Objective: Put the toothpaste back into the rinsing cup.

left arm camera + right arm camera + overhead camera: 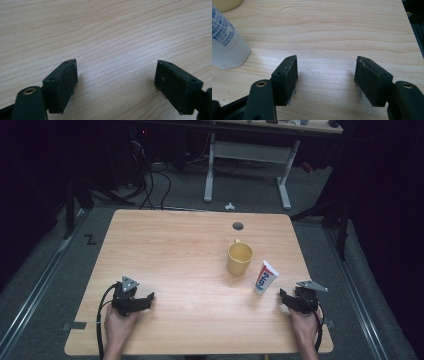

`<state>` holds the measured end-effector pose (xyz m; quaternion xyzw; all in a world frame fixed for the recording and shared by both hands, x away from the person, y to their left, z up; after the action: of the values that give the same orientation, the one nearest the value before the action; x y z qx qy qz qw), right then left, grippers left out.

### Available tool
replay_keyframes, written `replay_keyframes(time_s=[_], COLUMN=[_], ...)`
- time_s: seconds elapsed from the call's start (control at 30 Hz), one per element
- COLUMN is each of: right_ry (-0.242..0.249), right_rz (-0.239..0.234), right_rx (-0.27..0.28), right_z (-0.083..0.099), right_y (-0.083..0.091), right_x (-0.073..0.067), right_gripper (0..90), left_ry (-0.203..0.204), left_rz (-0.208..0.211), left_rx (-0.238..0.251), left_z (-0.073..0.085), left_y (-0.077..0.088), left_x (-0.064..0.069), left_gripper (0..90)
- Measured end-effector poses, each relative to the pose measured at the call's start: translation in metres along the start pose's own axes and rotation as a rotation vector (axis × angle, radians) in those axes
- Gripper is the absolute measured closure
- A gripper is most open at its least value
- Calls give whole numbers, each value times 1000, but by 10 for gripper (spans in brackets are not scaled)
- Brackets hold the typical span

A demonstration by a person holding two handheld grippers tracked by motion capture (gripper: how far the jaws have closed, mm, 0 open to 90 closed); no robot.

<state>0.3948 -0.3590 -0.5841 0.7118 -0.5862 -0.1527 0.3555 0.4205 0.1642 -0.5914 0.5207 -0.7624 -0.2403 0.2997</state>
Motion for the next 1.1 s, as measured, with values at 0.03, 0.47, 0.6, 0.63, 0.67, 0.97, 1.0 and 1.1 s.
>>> replay_keyframes(time_s=[0.03,0.47,0.6,0.63,0.67,0.97,1.0,1.1], right_ry=[-2,12,22,17,17,15,9,5], right_rz=[-7,-18,-21,-22,-22,-27,-29,-33], right_rx=[6,18,26,31,31,42,39,38], right_z=[0,-2,-3,-3,-3,0,2,5], right_y=[0,6,9,11,11,17,18,19], right_x=[-1,-6,-7,-8,-8,-7,-7,-8], right_gripper=[357,377,380,381,381,383,383,384], left_ry=[0,0,0,0,0,0,0,0], left_rz=[0,0,0,0,0,0,0,0], left_rx=[0,0,0,0,0,0,0,0], left_z=[0,0,0,0,0,0,0,0], left_y=[0,0,0,0,0,0,0,0], left_x=[0,0,0,0,0,0,0,0], left_gripper=[193,193,193,193,193,193,193,193])
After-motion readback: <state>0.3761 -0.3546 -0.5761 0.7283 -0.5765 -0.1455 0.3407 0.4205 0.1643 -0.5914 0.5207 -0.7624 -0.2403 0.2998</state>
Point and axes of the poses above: each handheld gripper's, and its own axes: y roughly backward along the jaws, z roughly out of its underside, x roughly to its right, the point moved 8 cm from there along -y, roughly forward along the jaws, and after that the axes turned 15 degrees about y, right-handed, at the moved point
